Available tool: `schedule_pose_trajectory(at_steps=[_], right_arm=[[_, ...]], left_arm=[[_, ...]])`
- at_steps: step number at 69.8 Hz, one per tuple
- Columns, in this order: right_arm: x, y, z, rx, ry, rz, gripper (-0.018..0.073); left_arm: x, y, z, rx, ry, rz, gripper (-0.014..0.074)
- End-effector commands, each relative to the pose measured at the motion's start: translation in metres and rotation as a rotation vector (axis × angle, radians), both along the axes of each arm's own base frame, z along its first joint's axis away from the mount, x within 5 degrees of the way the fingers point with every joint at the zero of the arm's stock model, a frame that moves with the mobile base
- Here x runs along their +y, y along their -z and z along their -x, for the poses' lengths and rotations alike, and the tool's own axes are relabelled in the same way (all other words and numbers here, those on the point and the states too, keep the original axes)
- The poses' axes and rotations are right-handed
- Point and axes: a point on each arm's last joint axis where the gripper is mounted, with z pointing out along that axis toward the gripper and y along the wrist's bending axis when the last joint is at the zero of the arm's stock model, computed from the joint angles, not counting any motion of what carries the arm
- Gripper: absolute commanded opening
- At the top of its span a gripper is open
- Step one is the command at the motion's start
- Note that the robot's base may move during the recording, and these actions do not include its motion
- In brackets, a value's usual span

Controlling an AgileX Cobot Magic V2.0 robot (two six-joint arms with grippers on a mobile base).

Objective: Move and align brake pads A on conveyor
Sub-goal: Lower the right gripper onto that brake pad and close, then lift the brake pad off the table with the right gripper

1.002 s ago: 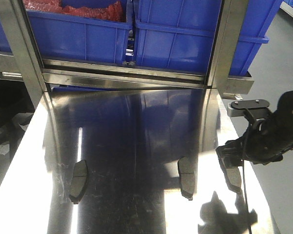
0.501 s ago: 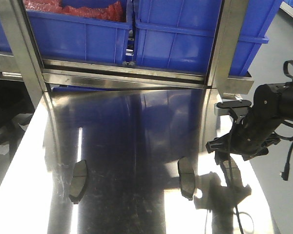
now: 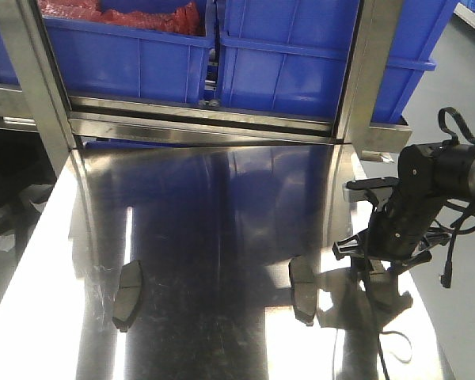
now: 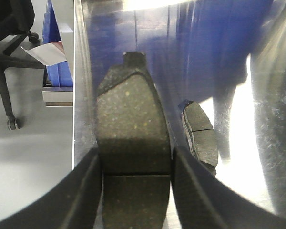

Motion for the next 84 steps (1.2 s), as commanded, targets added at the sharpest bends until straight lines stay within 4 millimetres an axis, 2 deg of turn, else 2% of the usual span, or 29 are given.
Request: schedule_pose_trajectory(at_steps=[1,12,36,46,55,68,84], right_arm=[[0.001,-0.008,-0.001,-0.013,0.014,-0.006,0.0461],[0.001,-0.006,0.000,0.009,0.014,-0.003,0.0357],[0.000,-0.006,0.004,0.058,0.014,0.004,-0.0013],[0.000,-0.010,0.006,0.055,0.013,0.003,-0.0008],[-0.001,-0.024,0.007,0.008,0.018,-0.007,-0.0008],[-0.002,-0.060,0.013,-0.117,0.018,-0.027,-0.0008],[-0.005,-0.113,0.032,-0.289,0.016,-0.052,-0.0008]], left_arm=[[-0.001,-0.016,-0.004,-0.112,-0.007,0.030,-0.0007],[-0.001,-0.016,-0.004,-0.112,-0.007,0.030,-0.0007],[-0.001,-0.016,-0.004,-0.112,-0.007,0.030,-0.0007],[-0.001,-0.016,-0.004,-0.112,-0.007,0.030,-0.0007],[-0.001,-0.016,-0.004,-0.112,-0.007,0.030,-0.0007],[-0.001,-0.016,-0.004,-0.112,-0.007,0.030,-0.0007],[-0.001,-0.016,-0.004,-0.112,-0.007,0.030,-0.0007]])
